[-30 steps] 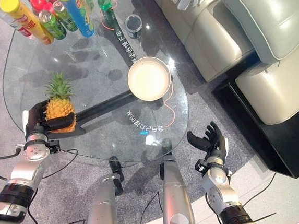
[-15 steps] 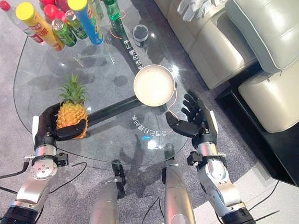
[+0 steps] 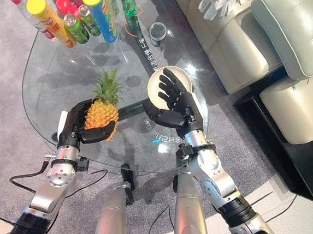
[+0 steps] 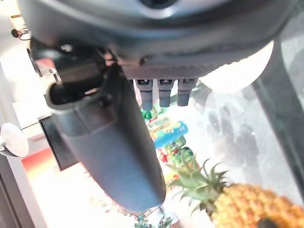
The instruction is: Pick up the fruit to the plate
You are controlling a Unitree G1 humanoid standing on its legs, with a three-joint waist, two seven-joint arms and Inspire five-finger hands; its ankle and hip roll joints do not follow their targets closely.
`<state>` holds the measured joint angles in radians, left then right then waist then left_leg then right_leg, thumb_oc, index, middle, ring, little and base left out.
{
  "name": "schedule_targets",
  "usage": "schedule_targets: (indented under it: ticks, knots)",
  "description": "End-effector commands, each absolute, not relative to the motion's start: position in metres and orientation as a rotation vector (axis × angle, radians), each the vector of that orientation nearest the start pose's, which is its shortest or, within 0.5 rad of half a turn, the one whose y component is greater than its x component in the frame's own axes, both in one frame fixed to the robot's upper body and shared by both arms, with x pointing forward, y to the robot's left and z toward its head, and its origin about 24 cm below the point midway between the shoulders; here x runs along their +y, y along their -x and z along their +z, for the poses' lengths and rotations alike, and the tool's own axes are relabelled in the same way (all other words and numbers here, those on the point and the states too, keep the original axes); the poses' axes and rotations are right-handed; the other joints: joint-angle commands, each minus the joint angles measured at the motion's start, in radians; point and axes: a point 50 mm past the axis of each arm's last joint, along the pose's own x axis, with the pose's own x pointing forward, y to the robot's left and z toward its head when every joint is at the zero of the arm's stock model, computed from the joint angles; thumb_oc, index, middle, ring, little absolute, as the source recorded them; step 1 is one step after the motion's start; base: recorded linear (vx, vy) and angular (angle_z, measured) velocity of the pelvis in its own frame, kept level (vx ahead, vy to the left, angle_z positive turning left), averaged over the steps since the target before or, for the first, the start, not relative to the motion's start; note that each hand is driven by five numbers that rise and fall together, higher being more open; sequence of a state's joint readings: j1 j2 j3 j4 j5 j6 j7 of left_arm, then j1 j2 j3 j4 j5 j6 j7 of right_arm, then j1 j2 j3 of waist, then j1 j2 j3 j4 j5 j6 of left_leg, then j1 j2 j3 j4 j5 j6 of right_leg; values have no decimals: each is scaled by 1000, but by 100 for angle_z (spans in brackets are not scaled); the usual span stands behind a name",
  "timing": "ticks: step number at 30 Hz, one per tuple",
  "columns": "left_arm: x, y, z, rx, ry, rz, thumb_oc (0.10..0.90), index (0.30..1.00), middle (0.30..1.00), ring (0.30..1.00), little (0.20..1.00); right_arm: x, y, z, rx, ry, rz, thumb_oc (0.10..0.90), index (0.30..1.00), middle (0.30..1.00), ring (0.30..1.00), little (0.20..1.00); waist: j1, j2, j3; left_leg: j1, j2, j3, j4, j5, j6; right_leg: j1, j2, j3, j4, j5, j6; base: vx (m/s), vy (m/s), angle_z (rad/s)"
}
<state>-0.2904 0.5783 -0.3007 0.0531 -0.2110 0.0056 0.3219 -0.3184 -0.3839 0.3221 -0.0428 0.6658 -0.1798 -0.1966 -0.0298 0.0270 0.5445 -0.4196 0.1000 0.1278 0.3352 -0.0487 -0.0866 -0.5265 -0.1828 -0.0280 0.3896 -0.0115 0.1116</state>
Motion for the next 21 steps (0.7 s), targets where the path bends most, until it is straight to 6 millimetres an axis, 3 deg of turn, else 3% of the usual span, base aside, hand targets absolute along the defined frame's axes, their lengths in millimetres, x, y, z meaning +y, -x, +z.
schedule_targets:
  ticks: [1,11,15,21]
  knots:
    - [172,-286,190,-619,-353,-72,100,300,300,300,200,-120,-293,173,-480,-411,320,800,900,900,900,900,5,4,-24,-53,-147,51,78,-34,79,106,111,-148,-61,-68,-81,5,-13,9]
    - [151,-275,197,-684,-362,-220,100,300,300,300,200,-114,-304,174,-431,-533,348,800,900,900,900,900,26,7,-24,-63,-158,43,73,-29,80,95,107,-162,-67,-50,-76,0,-11,7]
    - [147,-272,198,-709,-357,-243,100,300,300,300,200,-112,-308,161,-331,-694,359,800,900,900,900,900,32,9,-24,-55,-162,41,74,-40,82,95,105,-165,-61,-53,-73,9,-4,2]
    - [142,-269,200,-715,-339,-300,100,300,300,300,200,-99,-309,153,-270,-852,526,800,900,900,900,900,40,15,-24,-59,-168,37,71,-39,86,89,101,-166,-65,-48,-69,-5,2,4]
